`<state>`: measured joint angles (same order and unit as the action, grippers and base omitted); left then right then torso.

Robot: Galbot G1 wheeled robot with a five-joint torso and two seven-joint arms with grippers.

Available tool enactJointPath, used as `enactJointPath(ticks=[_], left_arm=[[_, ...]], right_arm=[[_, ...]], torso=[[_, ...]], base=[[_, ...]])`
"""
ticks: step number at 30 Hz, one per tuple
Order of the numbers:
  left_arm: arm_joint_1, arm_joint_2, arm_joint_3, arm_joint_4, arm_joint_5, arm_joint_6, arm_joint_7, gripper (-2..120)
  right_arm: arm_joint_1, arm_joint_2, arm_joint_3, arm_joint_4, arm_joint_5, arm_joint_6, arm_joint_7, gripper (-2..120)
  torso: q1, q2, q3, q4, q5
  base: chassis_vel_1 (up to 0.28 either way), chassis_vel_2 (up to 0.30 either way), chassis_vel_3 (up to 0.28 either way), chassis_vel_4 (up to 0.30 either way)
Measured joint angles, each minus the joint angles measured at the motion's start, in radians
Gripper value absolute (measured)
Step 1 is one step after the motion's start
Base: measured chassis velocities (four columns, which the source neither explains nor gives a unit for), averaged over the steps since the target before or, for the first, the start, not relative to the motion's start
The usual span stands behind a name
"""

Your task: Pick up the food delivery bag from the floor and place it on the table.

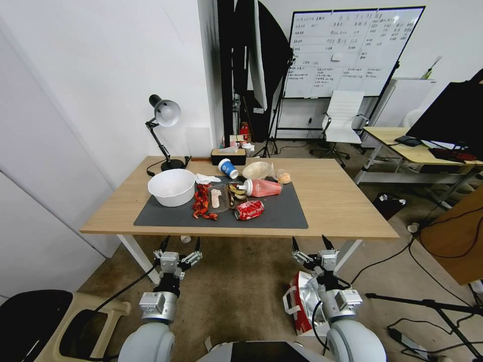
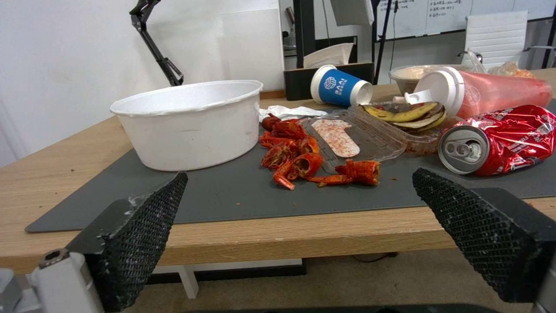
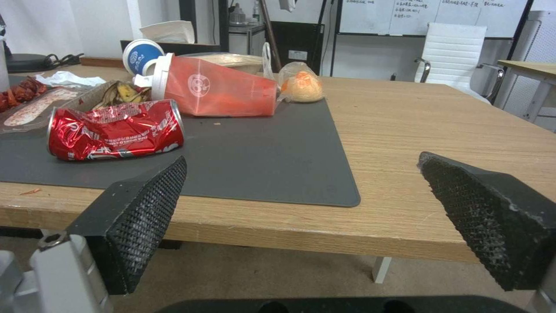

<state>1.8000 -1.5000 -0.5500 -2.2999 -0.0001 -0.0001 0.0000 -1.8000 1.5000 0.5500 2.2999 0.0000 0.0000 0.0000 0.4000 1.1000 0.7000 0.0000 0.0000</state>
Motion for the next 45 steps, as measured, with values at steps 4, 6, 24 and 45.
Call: enactJointPath(ticks=[4, 6, 24, 45], left_arm=[[0.0, 0.0, 0.0, 0.0, 0.0, 0.0, 0.0, 100], [0.0, 0.0, 0.0, 0.0, 0.0, 0.0, 0.0, 100], [0.0, 0.001, 0.0, 0.0, -0.003, -0.001, 0.0, 100], [-0.062, 0.144, -0.139, 0.115, -0.529, -0.172, -0.046, 100]], right_arm=[[0.0, 0.0, 0.0, 0.0, 0.0, 0.0, 0.0, 100], [0.0, 0.0, 0.0, 0.0, 0.0, 0.0, 0.0, 100], [0.0, 0.0, 0.0, 0.0, 0.0, 0.0, 0.0, 100], [0.043, -0.057, 0.039, -0.023, 0.165, 0.093, -0.031, 100]], torso=[[0.0, 0.0, 0.0, 0.0, 0.0], [0.0, 0.0, 0.0, 0.0, 0.0], [0.0, 0.0, 0.0, 0.0, 0.0], [0.0, 0.0, 0.0, 0.0, -0.0001]], base=[[0.0, 0.0, 0.0, 0.0], [0.0, 0.0, 0.0, 0.0], [0.0, 0.0, 0.0, 0.0], [0.0, 0.0, 0.0, 0.0]])
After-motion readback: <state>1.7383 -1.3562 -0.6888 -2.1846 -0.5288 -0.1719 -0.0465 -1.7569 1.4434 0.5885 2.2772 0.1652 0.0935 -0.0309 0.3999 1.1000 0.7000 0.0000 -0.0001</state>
